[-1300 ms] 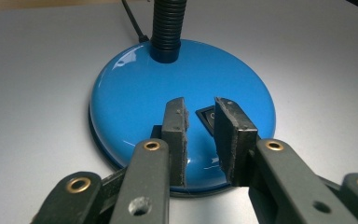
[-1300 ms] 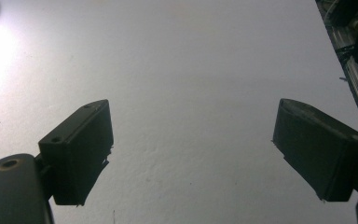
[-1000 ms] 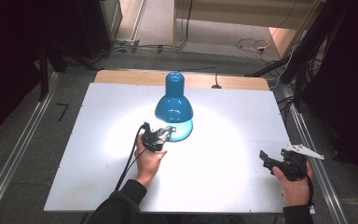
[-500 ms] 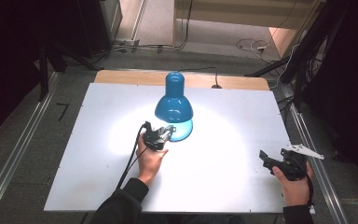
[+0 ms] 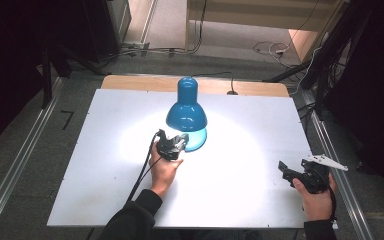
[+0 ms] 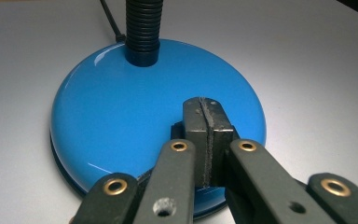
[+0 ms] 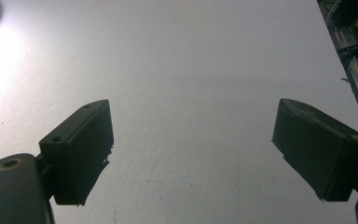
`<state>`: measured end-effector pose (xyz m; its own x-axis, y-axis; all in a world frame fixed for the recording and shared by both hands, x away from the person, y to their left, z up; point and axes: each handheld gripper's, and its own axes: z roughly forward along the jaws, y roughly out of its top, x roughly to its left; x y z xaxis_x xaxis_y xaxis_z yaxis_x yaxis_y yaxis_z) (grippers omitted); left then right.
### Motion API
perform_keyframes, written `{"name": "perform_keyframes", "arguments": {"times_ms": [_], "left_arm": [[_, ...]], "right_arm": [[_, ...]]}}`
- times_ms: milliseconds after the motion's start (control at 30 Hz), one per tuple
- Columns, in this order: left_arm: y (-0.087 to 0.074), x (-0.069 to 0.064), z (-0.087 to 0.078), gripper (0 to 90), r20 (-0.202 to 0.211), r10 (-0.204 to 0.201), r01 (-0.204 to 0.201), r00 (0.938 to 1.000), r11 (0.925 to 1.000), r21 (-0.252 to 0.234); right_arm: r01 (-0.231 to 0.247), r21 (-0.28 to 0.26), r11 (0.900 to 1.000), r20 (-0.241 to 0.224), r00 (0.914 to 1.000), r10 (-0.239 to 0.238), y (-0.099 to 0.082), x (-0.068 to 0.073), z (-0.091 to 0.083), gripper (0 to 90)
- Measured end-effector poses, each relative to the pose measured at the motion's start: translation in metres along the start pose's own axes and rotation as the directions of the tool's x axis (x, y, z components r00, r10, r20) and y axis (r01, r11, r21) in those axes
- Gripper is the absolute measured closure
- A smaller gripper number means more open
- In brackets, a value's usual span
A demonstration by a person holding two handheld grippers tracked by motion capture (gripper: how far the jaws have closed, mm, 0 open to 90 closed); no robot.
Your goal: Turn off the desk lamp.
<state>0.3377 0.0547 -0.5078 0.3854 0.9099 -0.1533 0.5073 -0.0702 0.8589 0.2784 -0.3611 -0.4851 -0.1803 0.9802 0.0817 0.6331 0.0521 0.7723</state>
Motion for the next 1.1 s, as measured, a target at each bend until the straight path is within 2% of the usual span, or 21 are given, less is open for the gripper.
{"name": "perform_keyframes", "arguments": {"times_ms": [567, 633, 667, 700, 733, 767, 833, 967, 1100], "left_arm": [[0.0018, -0.0002, 0.0017, 90.0, -0.01, 0.023, -0.023, 0.9997, 0.9997, 0.009], [0.0019, -0.0012, 0.0034, 90.0, -0.015, 0.022, -0.022, 0.9996, 0.9998, -0.002], [0.0014, -0.0005, 0.0054, 90.0, -0.04, 0.045, -0.045, 0.9982, 0.999, 0.003], [0.0015, 0.0013, 0.0064, 90.0, -0.057, 0.051, -0.051, 0.9971, 0.9987, -0.005], [0.0019, 0.0029, 0.0064, 90.0, -0.055, 0.026, -0.027, 0.9981, 0.9996, -0.01], [0.0015, 0.0034, 0.0063, 90.0, -0.024, 0.011, -0.011, 0.9997, 0.9999, -0.012], [-0.0015, -0.0018, 0.0059, 90.0, -0.045, 0.056, -0.057, 0.9974, 0.9978, -0.032], [-0.0009, 0.001, 0.0009, 90.0, -0.046, 0.026, -0.029, 0.9986, 0.9965, -0.078], [0.0016, 0.0071, -0.0025, 90.0, -0.044, 0.01, -0.013, 0.999, 0.9971, -0.075]], "right_arm": [[0.006, -0.001, 1.0, -0.005, 1.0, -0.006, 0.0003, 0.0025, 0.0, 11.0], [0.004, -0.001, 1.0, -0.006, 1.0, -0.004, 0.0004, 0.0028, -0.0001, 11.0], [0.001, 0.001, 1.0, -0.005, 1.0, -0.001, 0.0004, 0.0033, -0.0002, 11.0], [0.006, -0.002, 1.0, -0.006, 1.0, -0.006, 0.0005, 0.0033, -0.0003, 11.0], [0.006, -0.005, 1.0, -0.004, 1.0, -0.006, 0.0007, 0.0032, -0.0009, 11.0], [0.006, -0.005, 1.0, -0.004, 1.0, -0.006, 0.0007, 0.0032, -0.0009, 11.0], [0.002, -0.008, 1.0, -0.007, 1.0, -0.002, 0.0005, 0.0024, -0.0017, 11.0], [0.0, -0.004, 1.0, -0.005, 1.0, 0.0, 0.0001, 0.0008, 0.0001, 11.0], [0.003, -0.008, 1.0, -0.005, 1.0, -0.003, 0.0002, 0.0012, -0.0008, 11.0]]}}
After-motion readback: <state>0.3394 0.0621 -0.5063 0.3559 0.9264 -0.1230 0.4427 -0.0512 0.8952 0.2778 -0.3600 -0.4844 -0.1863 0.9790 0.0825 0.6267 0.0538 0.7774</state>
